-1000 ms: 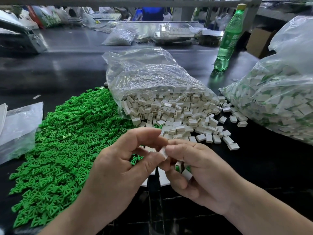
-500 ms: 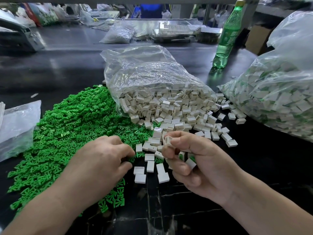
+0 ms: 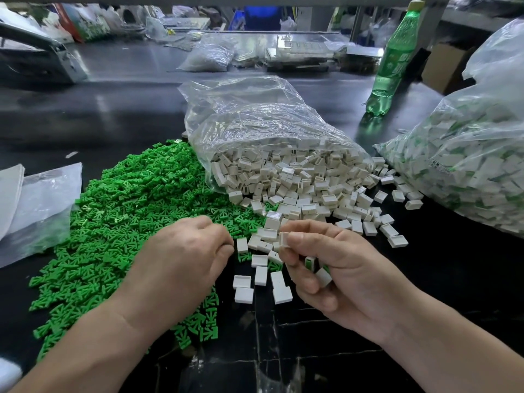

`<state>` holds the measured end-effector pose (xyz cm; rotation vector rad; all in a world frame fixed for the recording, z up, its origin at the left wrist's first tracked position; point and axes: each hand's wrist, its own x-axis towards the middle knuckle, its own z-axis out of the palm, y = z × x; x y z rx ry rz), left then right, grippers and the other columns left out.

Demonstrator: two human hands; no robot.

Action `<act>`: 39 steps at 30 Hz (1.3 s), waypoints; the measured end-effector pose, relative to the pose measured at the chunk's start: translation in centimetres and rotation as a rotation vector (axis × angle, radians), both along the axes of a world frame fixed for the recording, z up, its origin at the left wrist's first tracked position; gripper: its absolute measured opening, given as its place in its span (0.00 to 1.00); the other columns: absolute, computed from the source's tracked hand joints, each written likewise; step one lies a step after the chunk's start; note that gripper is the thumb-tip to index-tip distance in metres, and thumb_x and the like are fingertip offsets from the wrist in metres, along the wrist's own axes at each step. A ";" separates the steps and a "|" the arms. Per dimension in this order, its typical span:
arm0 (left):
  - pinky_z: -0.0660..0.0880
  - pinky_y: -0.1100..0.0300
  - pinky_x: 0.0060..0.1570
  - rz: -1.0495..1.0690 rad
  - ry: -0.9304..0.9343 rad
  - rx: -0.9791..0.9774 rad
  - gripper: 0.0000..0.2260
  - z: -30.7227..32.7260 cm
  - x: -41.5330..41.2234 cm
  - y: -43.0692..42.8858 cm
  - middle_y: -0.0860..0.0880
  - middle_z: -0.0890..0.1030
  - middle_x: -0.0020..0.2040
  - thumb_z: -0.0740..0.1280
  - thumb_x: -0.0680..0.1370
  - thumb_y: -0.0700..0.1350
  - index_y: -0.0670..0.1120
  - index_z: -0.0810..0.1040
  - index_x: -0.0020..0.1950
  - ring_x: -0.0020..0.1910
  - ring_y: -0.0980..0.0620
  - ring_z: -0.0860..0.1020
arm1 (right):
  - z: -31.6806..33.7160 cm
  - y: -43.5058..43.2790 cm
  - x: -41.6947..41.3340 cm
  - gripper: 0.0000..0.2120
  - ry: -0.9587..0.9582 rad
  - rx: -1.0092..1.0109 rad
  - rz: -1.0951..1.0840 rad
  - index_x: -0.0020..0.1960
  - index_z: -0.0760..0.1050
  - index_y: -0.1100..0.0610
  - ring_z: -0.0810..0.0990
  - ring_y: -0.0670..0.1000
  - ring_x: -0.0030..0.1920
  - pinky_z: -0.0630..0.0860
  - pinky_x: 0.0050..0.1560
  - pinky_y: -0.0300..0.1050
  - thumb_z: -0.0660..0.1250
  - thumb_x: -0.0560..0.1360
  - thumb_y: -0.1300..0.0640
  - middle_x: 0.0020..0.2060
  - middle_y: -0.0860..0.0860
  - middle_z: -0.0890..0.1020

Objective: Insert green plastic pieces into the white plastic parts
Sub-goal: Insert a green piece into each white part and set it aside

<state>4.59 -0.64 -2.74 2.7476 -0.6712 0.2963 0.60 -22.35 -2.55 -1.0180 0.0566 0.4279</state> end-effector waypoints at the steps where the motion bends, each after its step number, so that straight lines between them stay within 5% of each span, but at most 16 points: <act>1: 0.76 0.59 0.38 0.026 0.023 -0.127 0.09 0.1 -0.1 0.0 0.57 0.79 0.38 0.61 0.79 0.53 0.55 0.80 0.46 0.39 0.58 0.77 | 0.0 0.1 0.0 0.05 -0.023 -0.063 -0.014 0.48 0.83 0.56 0.72 0.47 0.25 0.65 0.18 0.36 0.76 0.73 0.59 0.37 0.55 0.78; 5: 0.76 0.64 0.31 0.018 0.559 -0.950 0.06 1.0 -0.5 -0.8 0.49 0.85 0.39 0.66 0.77 0.51 0.54 0.82 0.43 0.35 0.54 0.82 | -0.1 0.4 -0.2 0.01 -0.120 -0.219 -0.071 0.45 0.84 0.52 0.72 0.47 0.25 0.65 0.18 0.36 0.74 0.73 0.56 0.37 0.54 0.81; 8: 0.76 0.63 0.31 -0.037 0.758 -1.181 0.05 0.9 -1.2 -2.0 0.43 0.85 0.40 0.71 0.75 0.50 0.52 0.84 0.41 0.34 0.50 0.81 | -0.1 0.6 -0.3 0.03 -0.176 -0.248 -0.074 0.43 0.83 0.50 0.71 0.47 0.24 0.65 0.19 0.35 0.75 0.73 0.51 0.35 0.52 0.81; 19: 0.75 0.64 0.32 -0.059 0.715 -1.242 0.06 0.3 -2.5 -3.5 0.44 0.84 0.40 0.70 0.76 0.51 0.50 0.83 0.44 0.34 0.51 0.81 | -0.7 0.4 -0.4 0.10 -0.294 -0.312 -0.082 0.44 0.82 0.49 0.71 0.47 0.24 0.65 0.21 0.37 0.74 0.70 0.44 0.33 0.52 0.76; 25: 0.75 0.71 0.31 -0.024 0.363 -0.920 0.03 0.8 -3.3 -3.9 0.55 0.85 0.38 0.67 0.74 0.53 0.58 0.80 0.45 0.33 0.58 0.83 | -0.9 0.4 -0.6 0.11 -0.356 -0.384 -0.135 0.47 0.81 0.49 0.69 0.53 0.25 0.66 0.22 0.38 0.71 0.72 0.42 0.32 0.56 0.77; 28: 0.75 0.69 0.30 -0.013 0.401 -0.936 0.06 0.7 -3.2 -3.7 0.52 0.85 0.36 0.69 0.78 0.45 0.56 0.81 0.43 0.32 0.56 0.82 | -0.9 0.5 -0.8 0.10 -0.367 -0.398 -0.135 0.47 0.81 0.48 0.71 0.51 0.25 0.67 0.22 0.39 0.70 0.73 0.42 0.32 0.55 0.77; 34: 0.75 0.61 0.30 -0.051 0.676 -1.301 0.05 0.3 -3.3 -4.6 0.43 0.83 0.37 0.67 0.73 0.46 0.48 0.82 0.40 0.32 0.48 0.80 | -0.7 1.4 -1.2 0.10 -0.313 -0.288 -0.169 0.45 0.80 0.49 0.71 0.46 0.26 0.65 0.22 0.38 0.70 0.73 0.43 0.32 0.51 0.76; 39: 0.76 0.62 0.30 -0.054 0.651 -1.277 0.05 0.3 -3.5 -4.8 0.44 0.82 0.34 0.68 0.73 0.47 0.48 0.81 0.39 0.31 0.49 0.79 | -0.6 1.7 -1.4 0.06 -0.298 -0.286 -0.158 0.45 0.80 0.49 0.72 0.45 0.26 0.66 0.22 0.36 0.67 0.77 0.49 0.32 0.48 0.78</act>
